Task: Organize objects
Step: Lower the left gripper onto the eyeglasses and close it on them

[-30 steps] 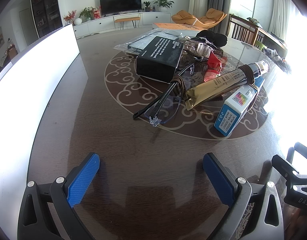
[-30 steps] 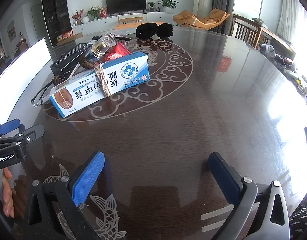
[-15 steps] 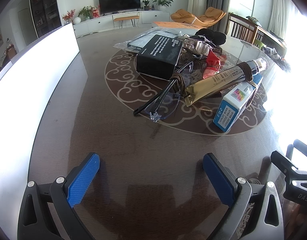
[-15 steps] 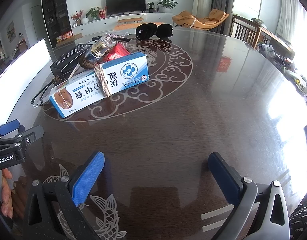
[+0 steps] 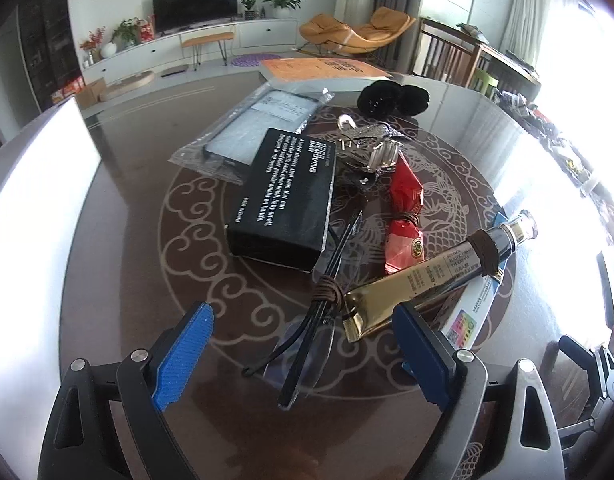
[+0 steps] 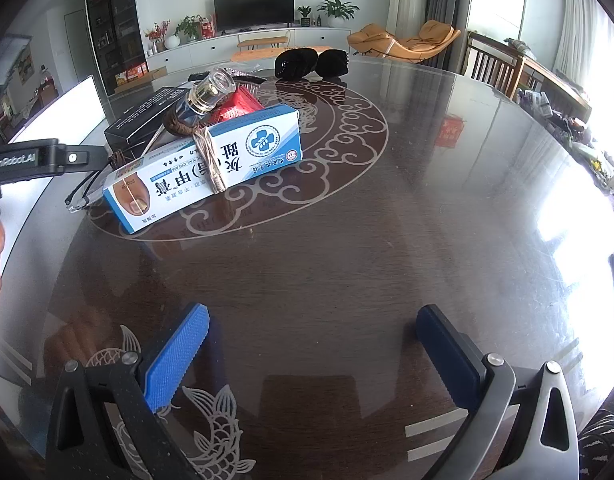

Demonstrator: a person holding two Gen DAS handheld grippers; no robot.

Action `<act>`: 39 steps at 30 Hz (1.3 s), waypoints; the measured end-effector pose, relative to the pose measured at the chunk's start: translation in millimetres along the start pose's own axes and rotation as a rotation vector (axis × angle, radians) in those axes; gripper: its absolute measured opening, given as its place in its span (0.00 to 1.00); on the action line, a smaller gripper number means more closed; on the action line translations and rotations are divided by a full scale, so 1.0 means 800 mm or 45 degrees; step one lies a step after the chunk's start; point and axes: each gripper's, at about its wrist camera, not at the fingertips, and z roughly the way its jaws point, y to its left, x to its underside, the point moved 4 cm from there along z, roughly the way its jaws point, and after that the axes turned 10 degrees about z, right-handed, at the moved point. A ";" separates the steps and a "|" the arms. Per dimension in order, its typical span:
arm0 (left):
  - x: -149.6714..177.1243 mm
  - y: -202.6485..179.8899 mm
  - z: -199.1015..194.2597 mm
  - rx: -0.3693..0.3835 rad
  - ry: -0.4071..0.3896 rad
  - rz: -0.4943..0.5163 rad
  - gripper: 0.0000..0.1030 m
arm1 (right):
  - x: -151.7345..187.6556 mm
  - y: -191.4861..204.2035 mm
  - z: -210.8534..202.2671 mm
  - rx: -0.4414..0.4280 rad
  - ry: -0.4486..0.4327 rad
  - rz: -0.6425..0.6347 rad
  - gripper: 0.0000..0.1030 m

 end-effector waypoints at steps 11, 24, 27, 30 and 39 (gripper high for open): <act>0.006 -0.011 0.019 0.111 0.028 -0.026 0.62 | 0.001 0.000 0.001 -0.001 0.000 -0.002 1.00; 0.055 -0.025 -0.024 0.036 0.018 -0.073 0.22 | 0.000 0.000 0.002 -0.002 -0.002 -0.002 1.00; 0.075 -0.028 -0.043 -0.026 0.004 -0.100 0.21 | 0.000 0.000 0.002 -0.002 -0.002 -0.002 1.00; 0.087 -0.023 -0.059 -0.113 -0.022 -0.135 0.21 | 0.000 0.001 0.003 -0.002 -0.002 -0.003 1.00; 0.089 -0.004 -0.048 -0.088 -0.002 -0.226 0.37 | -0.002 0.001 0.004 -0.003 -0.006 -0.004 1.00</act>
